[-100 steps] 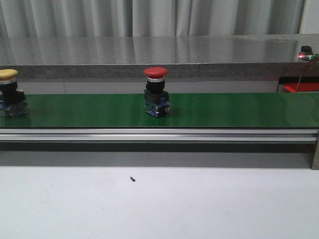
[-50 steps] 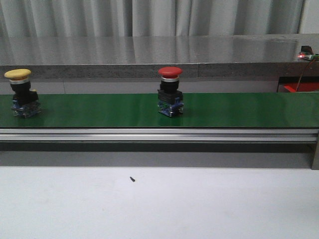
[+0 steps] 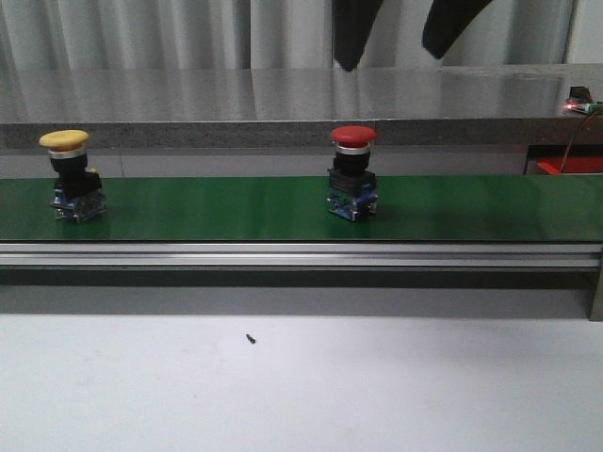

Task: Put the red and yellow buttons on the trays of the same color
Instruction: 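Lower the right gripper onto the red button on the belt and grasp it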

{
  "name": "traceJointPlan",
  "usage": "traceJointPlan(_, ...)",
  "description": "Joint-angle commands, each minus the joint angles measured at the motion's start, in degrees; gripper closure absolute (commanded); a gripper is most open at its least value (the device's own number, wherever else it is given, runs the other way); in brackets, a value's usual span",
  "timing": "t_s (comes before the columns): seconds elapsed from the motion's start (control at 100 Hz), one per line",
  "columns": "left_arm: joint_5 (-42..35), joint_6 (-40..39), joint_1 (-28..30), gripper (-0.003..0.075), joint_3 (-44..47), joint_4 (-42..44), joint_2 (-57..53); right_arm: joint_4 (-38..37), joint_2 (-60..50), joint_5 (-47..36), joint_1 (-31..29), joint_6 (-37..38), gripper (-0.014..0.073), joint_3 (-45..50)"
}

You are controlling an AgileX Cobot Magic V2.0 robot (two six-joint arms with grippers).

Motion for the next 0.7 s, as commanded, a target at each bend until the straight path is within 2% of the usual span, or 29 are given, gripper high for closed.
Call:
traceJointPlan(0.0, -4.0, -0.1, -0.4, 0.074, -1.5, -0.7, -0.1, 1.3, 0.6, 1.1, 0.0, -2.0, -0.0012, -4.4)
traceJointPlan(0.21, -4.0, -0.1, -0.4, 0.074, -1.5, -0.7, -0.1, 1.1, 4.9, 1.3, -0.7, -2.9, -0.0012, -5.7)
traceJointPlan(0.43, -4.0, -0.1, -0.4, 0.074, -1.5, -0.7, -0.1, 1.3, 8.1, 1.3, -5.2, -4.1, -0.0012, -5.7)
traceJointPlan(0.62, -4.3, -0.1, -0.4, 0.074, -1.5, -0.7, -0.1, 8.5, 10.1, 1.3, -8.0, -9.4, -0.0008, -5.7)
traceJointPlan(0.69, -4.4, -0.1, -0.4, 0.074, -1.5, -0.7, -0.1, 9.7, 10.7, 1.2, -8.5, -9.4, 0.0043, -5.7)
